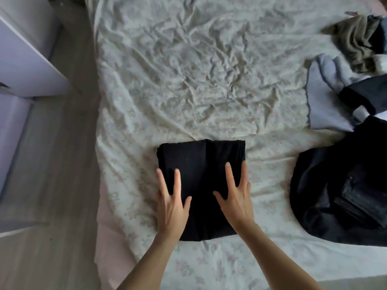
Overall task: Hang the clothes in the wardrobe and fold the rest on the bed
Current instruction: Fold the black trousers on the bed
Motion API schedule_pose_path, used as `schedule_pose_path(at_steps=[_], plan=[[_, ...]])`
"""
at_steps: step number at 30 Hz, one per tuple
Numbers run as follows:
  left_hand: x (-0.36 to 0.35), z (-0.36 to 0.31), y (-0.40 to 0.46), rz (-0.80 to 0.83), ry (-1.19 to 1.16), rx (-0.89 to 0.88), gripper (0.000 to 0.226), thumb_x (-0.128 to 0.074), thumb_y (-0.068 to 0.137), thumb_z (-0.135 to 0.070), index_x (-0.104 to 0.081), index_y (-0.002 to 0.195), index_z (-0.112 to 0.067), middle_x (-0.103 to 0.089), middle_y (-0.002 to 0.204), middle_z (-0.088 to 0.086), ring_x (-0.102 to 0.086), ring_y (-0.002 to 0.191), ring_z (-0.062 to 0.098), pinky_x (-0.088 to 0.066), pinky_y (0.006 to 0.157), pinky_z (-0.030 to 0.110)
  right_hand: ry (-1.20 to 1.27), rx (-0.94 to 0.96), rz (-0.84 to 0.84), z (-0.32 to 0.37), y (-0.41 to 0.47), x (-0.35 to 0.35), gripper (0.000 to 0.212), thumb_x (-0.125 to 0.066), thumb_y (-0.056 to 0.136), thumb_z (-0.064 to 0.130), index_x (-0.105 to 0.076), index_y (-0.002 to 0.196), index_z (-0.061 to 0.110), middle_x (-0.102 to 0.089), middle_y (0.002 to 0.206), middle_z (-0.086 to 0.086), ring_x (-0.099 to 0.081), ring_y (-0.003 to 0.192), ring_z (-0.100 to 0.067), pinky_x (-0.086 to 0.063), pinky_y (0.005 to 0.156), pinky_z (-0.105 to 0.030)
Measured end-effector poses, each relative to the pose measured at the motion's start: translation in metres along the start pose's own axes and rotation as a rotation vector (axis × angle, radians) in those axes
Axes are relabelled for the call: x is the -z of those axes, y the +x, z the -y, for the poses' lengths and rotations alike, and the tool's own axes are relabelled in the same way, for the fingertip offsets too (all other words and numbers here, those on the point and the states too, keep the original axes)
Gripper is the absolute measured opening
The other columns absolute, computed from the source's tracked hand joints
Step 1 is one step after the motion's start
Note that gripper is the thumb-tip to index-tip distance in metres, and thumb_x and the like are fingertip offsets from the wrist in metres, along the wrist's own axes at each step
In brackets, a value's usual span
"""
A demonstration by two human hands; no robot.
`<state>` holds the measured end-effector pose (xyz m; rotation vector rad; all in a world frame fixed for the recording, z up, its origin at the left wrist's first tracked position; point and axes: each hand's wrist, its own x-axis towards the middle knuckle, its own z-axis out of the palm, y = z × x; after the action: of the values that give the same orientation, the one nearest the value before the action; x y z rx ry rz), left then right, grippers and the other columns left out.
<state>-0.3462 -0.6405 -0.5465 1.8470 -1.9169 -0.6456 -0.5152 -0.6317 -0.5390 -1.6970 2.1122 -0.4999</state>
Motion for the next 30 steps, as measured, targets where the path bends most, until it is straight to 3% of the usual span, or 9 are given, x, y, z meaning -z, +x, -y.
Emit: schedule_pose_path(at_steps=[5, 10, 15, 19, 22, 25, 30], plan=[[0.011, -0.003, 0.006, 0.037, 0.051, -0.039, 0.088, -0.08, 0.074, -0.018, -0.03, 0.147, -0.013, -0.012, 0.154, 0.024, -0.061, 0.101, 0.038, -0.056, 0.078, 0.038, -0.048, -0.028, 0.029, 0.007, 0.004, 0.005, 0.078, -0.071, 0.082, 0.022, -0.028, 0.147, 0.02, -0.012, 0.155, -0.017, -0.044, 0.113, -0.039, -0.05, 0.087, -0.043], [0.017, -0.011, 0.025, 0.023, 0.045, -0.065, 0.066, -0.076, 0.073, 0.0, -0.05, 0.134, -0.001, -0.033, 0.143, 0.029, -0.052, 0.12, 0.042, -0.054, 0.089, 0.043, -0.094, 0.017, 0.039, 0.031, 0.018, 0.015, 0.052, -0.068, 0.083, 0.012, -0.051, 0.133, 0.007, -0.042, 0.136, -0.024, -0.052, 0.106, -0.038, -0.057, 0.063, -0.036], [0.046, -0.031, 0.029, -0.002, 0.043, -0.092, 0.055, -0.072, 0.076, 0.005, -0.057, 0.128, -0.003, -0.038, 0.141, 0.027, -0.055, 0.116, 0.04, -0.056, 0.085, 0.041, -0.126, 0.059, 0.044, 0.055, 0.021, 0.035, 0.043, -0.054, 0.092, 0.015, -0.048, 0.135, 0.012, -0.035, 0.142, -0.016, -0.042, 0.12, -0.032, -0.055, 0.07, -0.032], [0.1, -0.033, 0.032, -0.11, -0.012, -0.073, 0.051, -0.069, 0.078, 0.006, -0.059, 0.126, -0.006, -0.038, 0.143, 0.023, -0.053, 0.118, 0.039, -0.053, 0.086, 0.038, -0.104, 0.152, -0.024, 0.104, 0.026, 0.064, 0.039, -0.063, 0.085, 0.01, -0.057, 0.124, 0.009, -0.047, 0.132, -0.019, -0.052, 0.109, -0.034, -0.057, 0.065, -0.033], [0.164, -0.024, 0.038, -0.219, -0.068, -0.08, 0.053, -0.073, 0.071, 0.009, -0.063, 0.121, -0.007, -0.043, 0.139, 0.022, -0.058, 0.107, 0.038, -0.053, 0.082, 0.037, -0.061, 0.23, -0.079, 0.165, 0.032, 0.081, 0.041, -0.063, 0.085, 0.01, -0.057, 0.125, 0.009, -0.047, 0.132, -0.019, -0.052, 0.111, -0.034, -0.056, 0.072, -0.036], [0.23, -0.001, 0.045, -0.351, -0.128, -0.065, 0.051, -0.067, 0.078, 0.007, -0.058, 0.127, -0.008, -0.038, 0.144, 0.018, -0.051, 0.121, 0.036, -0.046, 0.094, 0.042, 0.019, 0.299, -0.158, 0.232, 0.032, 0.091, 0.044, -0.064, 0.084, 0.011, -0.055, 0.128, 0.01, -0.046, 0.132, -0.018, -0.05, 0.116, -0.034, -0.055, 0.079, -0.036], [0.352, 0.058, 0.034, -0.512, -0.267, -0.074, 0.048, -0.059, 0.088, 0.001, -0.049, 0.134, -0.01, -0.034, 0.145, 0.013, -0.044, 0.129, 0.029, -0.041, 0.099, 0.032, 0.187, 0.369, -0.219, 0.352, 0.008, 0.088, 0.046, -0.065, 0.085, 0.015, -0.053, 0.129, 0.014, -0.042, 0.132, -0.011, -0.047, 0.119, -0.025, -0.046, 0.084, -0.024]])
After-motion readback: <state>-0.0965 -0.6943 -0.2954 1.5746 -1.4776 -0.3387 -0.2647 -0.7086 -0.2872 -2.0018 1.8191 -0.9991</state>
